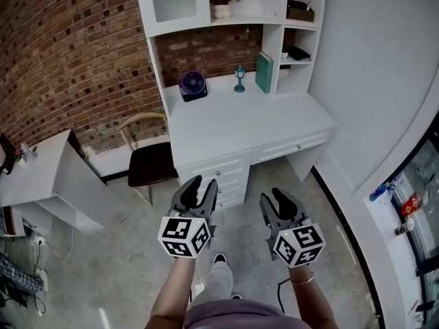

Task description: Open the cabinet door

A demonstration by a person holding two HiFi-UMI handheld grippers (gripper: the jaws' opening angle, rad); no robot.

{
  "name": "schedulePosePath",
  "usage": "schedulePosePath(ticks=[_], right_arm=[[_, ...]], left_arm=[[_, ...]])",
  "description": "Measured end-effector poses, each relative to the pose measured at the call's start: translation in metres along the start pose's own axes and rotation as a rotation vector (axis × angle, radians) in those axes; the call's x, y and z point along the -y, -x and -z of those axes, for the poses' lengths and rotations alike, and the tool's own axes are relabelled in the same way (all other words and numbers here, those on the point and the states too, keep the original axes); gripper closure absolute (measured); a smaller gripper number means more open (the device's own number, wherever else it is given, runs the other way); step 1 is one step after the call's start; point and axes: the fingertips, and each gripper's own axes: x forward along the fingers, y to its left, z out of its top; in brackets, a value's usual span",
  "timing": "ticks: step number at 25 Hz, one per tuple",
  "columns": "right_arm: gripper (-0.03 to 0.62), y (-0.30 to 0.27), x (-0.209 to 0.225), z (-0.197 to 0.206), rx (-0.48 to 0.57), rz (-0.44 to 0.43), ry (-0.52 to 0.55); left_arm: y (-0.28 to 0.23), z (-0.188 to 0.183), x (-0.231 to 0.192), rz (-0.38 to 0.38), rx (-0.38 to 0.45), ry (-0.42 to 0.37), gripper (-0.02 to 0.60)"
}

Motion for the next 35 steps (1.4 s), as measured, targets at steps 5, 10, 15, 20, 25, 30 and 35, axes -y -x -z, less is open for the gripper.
schedulePosePath(ticks=[5,10,15,20,25,30,35], right_arm=[[0.464,-0.06,0.012,-0.01,0.01,-0.003,0.0],[0.462,-0.119,0.023,-0.022,0.021,-0.006,0.002],[0.461,-0.173,0.031,-0.037,0.036,0.0,0.01],[0.461,-0.211,0.045,-0.05,0.054,0.012,0.02],[0.461,-0.236,0.06,-0.059,0.057,0.01,0.026],[0.461,-0.263,0.085,-0.069,0.071,-0.023,0.034],[0.461,-0.298,0.123,-0.085,0.094,-0.068,0.043]], left_arm=[[-0.045,-0.009,-0.039,-0.005,0.01,0.007,0.439],[-0.09,-0.017,-0.076,0.003,0.005,0.002,0.437],[-0.133,-0.033,-0.112,0.011,0.012,-0.008,0.437],[-0.169,-0.048,-0.135,0.017,0.032,-0.03,0.437],[-0.198,-0.056,-0.146,0.012,0.048,-0.039,0.437],[-0.233,-0.061,-0.153,-0.01,0.057,-0.048,0.439],[-0.279,-0.068,-0.16,-0.047,0.07,-0.073,0.437]])
